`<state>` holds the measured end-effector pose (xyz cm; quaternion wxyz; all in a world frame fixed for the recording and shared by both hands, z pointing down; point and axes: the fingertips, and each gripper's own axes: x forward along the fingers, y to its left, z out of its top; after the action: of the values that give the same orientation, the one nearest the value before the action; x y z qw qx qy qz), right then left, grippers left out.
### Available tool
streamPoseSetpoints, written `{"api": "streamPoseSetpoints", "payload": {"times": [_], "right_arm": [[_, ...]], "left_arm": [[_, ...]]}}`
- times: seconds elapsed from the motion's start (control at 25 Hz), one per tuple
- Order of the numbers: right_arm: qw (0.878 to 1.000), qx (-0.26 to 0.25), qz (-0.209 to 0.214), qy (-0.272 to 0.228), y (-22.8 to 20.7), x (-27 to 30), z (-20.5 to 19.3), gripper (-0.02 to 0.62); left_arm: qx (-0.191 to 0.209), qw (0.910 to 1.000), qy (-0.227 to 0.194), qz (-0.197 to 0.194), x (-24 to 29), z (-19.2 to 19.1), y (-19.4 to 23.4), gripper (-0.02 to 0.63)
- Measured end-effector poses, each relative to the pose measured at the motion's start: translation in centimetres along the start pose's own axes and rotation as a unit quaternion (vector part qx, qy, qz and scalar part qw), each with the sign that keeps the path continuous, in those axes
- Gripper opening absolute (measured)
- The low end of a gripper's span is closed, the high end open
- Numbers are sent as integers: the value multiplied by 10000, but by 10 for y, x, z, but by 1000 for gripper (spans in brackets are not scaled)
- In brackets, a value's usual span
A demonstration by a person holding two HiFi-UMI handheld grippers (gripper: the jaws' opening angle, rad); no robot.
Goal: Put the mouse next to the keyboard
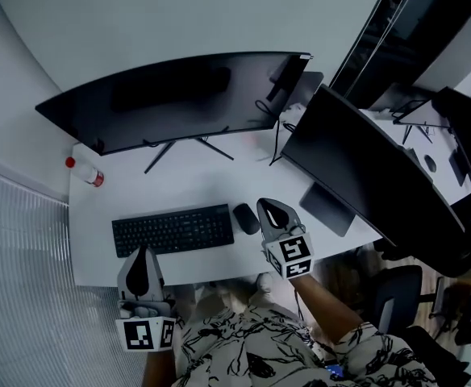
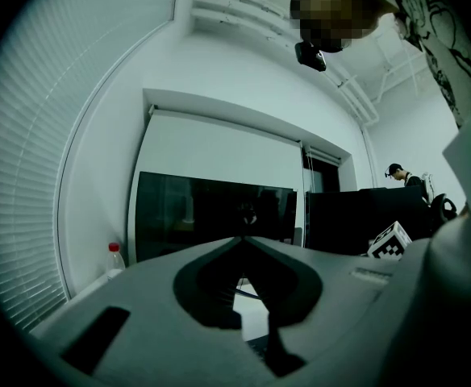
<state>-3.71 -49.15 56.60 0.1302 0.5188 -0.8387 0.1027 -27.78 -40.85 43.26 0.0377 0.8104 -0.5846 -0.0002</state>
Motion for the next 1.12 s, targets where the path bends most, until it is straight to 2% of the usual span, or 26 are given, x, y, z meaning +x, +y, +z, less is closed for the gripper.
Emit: {"api": "streamPoseSetpoints", "payload": {"times": [0.44, 0.84, 1.12], "right_arm": [[9944, 135, -139, -1038, -18, -65, 97, 6], [9827, 206, -326, -1811, -26, -117, 153, 6], [9766, 136, -471, -2093, -34, -140, 170, 6]], "left_arm": [[177, 9993, -313, -62, 8, 32, -3, -2], [303, 9980, -540, -154, 13, 56, -5, -2], [395, 9970, -650, -116, 13, 68, 1, -2]]}}
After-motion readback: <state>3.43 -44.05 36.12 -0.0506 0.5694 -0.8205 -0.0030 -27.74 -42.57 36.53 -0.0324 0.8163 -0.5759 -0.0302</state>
